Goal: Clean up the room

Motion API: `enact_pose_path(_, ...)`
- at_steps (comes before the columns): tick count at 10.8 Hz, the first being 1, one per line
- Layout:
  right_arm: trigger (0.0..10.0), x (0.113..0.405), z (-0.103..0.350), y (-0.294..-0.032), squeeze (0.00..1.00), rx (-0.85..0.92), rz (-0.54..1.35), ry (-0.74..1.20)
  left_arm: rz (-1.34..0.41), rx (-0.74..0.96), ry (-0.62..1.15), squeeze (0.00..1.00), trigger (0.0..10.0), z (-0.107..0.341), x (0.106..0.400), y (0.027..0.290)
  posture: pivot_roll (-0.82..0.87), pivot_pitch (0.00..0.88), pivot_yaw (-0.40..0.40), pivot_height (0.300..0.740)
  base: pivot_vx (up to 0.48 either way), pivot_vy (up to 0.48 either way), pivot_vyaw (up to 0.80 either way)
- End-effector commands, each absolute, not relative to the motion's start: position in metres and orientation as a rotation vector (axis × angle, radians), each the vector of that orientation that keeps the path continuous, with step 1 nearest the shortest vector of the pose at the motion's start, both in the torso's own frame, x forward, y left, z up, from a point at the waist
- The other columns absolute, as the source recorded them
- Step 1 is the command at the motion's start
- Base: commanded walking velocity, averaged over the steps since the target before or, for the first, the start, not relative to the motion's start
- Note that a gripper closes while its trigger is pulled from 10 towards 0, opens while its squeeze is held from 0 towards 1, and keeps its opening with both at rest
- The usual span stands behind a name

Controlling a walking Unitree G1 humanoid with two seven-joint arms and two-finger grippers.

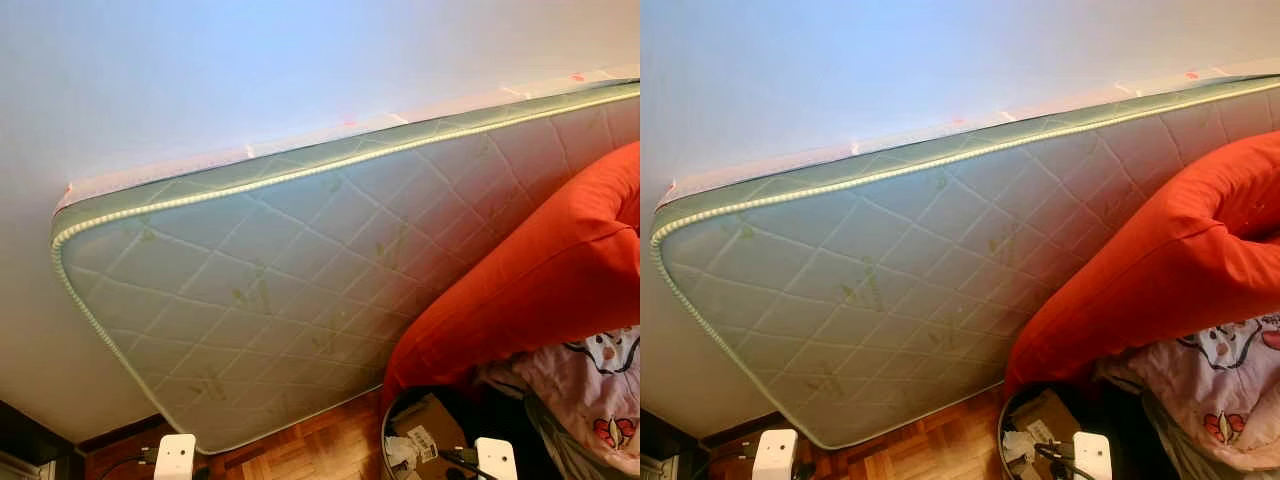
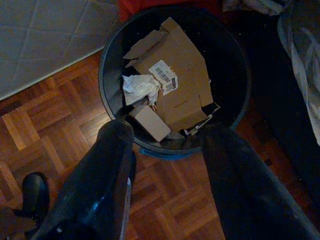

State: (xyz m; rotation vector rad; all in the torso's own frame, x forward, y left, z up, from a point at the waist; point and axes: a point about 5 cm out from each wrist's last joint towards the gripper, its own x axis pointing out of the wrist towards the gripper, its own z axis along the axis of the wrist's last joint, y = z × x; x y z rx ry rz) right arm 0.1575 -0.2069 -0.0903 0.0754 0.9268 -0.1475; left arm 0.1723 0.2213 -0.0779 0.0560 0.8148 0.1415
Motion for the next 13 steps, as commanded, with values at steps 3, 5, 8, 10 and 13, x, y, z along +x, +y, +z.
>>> enact_pose_path(3, 10.0, 0.1567, -0.0908, -0.2065, 0.0, 0.107, -0.173, 0.925, 0.15, 0.049, 0.826, 0.0, 10.0, -0.0802, 0.1682, 0.2199, 0.18, 0.019, -0.023, 0.74, 0.0, 0.0, -0.26)
enact_pose_path(5, 10.0, 0.1582, -0.0902, -0.206, 0.0, 0.105, -0.168, 0.92, 0.148, 0.046, 0.824, 0.0, 10.0, -0.0798, 0.1697, 0.2192, 0.18, 0.022, -0.025, 0.74, 0.0, 0.0, -0.8)
enact_pose_path(8, 10.0, 0.1593, -0.0902, -0.2037, 0.0, 0.109, -0.161, 0.92, 0.158, 0.054, 0.808, 0.0, 10.0, -0.0777, 0.1723, 0.2216, 0.18, 0.021, -0.024, 0.74, 0.0, 0.0, -0.8)
enact_pose_path(10, 10.0, 0.1589, -0.0907, -0.2021, 0.0, 0.113, -0.16, 0.922, 0.154, 0.061, 0.809, 0.0, 10.0, -0.0776, 0.1721, 0.2223, 0.18, 0.022, -0.02, 0.74, 0.0, 0.0, -0.8)
enact_pose_path(13, 10.0, 0.1578, -0.0917, -0.1979, 0.0, 0.114, -0.15, 0.927, 0.148, 0.068, 0.81, 0.0, 10.0, -0.076, 0.1752, 0.2245, 0.18, 0.009, -0.01, 0.74, 0.0, 0.0, -0.8)
